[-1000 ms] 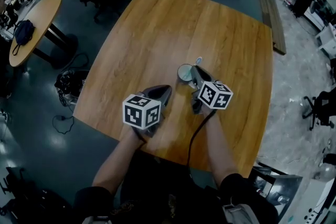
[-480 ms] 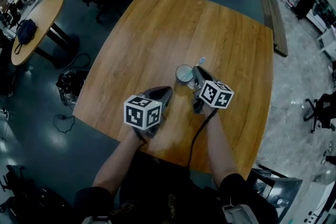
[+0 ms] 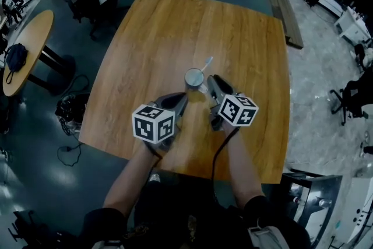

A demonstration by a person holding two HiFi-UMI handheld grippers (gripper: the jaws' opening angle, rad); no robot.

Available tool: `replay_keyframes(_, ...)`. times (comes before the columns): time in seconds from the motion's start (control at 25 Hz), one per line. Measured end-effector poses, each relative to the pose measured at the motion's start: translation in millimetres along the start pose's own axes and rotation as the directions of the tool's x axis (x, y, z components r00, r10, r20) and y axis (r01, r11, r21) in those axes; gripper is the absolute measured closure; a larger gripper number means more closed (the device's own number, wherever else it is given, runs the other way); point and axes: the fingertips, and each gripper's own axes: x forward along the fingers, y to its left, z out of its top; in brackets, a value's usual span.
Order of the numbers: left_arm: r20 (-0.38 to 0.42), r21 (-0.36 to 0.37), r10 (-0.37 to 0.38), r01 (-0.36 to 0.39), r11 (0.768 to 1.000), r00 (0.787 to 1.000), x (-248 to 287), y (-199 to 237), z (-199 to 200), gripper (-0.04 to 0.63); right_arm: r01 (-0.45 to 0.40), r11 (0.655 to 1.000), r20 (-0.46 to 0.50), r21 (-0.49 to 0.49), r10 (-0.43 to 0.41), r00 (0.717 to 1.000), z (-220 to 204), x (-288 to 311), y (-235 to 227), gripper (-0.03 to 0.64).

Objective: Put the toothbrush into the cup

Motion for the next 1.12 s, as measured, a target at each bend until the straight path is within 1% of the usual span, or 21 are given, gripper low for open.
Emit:
replay_keyframes(0.12, 0.016, 0.036, -0.038, 0.037, 0.999, 0.999, -18.5, -5.0, -0.4, 0.588, 0.014, 0.999, 0.034, -0.044, -0.012, 0.999, 0.9, -19.6, 31.0, 0.535)
replay_keyframes(0.24, 0.043, 0.039, -0.077, 0.075, 0.996, 0.996, -45.2, -6.4, 0.3, 0.588, 0.024, 0.995, 0.063, -0.098, -0.018, 0.998, -1.4, -38.9, 73.5, 0.536)
replay_keyframes(0.36, 0.076, 0.039, -0.119, 0.117, 0.992, 0.990, -78.8, -8.3, 2.0, 0.588, 0.034, 0.987, 0.091, -0.158, -0.020, 0.996, -6.5, -58.3, 120.1, 0.558)
replay_keyframes(0.48, 0.099, 0.056, -0.164, 0.159, 0.986, 0.981, -113.4, -11.5, 1.1, 0.588, 0.066, 0.975, 0.114, -0.213, -0.042, 0.993, -16.1, -75.8, 160.6, 0.589)
replay_keyframes(0.56, 0.107, 0.093, -0.187, 0.178, 0.980, 0.976, -136.8, -16.4, -0.8, 0.588, 0.090, 0.965, 0.117, -0.246, -0.063, 0.991, -25.7, -88.0, 183.8, 0.614)
replay_keyframes(0.64, 0.113, 0.145, -0.205, 0.188, 0.971, 0.972, -159.5, -23.8, -1.7, 0.588, 0.113, 0.953, 0.115, -0.283, -0.083, 0.990, -34.9, -101.0, 205.4, 0.614)
replay_keyframes(0.72, 0.125, 0.177, -0.224, 0.201, 0.963, 0.966, -182.8, -31.4, -3.7, 0.588, 0.133, 0.941, 0.119, -0.312, -0.100, 0.988, -44.1, -114.8, 227.7, 0.614)
replay_keyframes(0.96, 0.125, 0.231, -0.271, 0.238, 0.943, 0.954, -249.8, -41.8, -26.7, 0.588, 0.172, 0.924, 0.164, -0.342, -0.122, 0.979, -73.4, -152.4, 296.6, 0.615)
replay_keyframes(1.12, 0.137, 0.212, -0.295, 0.263, 0.941, 0.946, -276.7, -50.3, -34.8, 0.588, 0.167, 0.920, 0.191, -0.356, -0.104, 0.976, -74.0, -174.9, 330.7, 0.615)
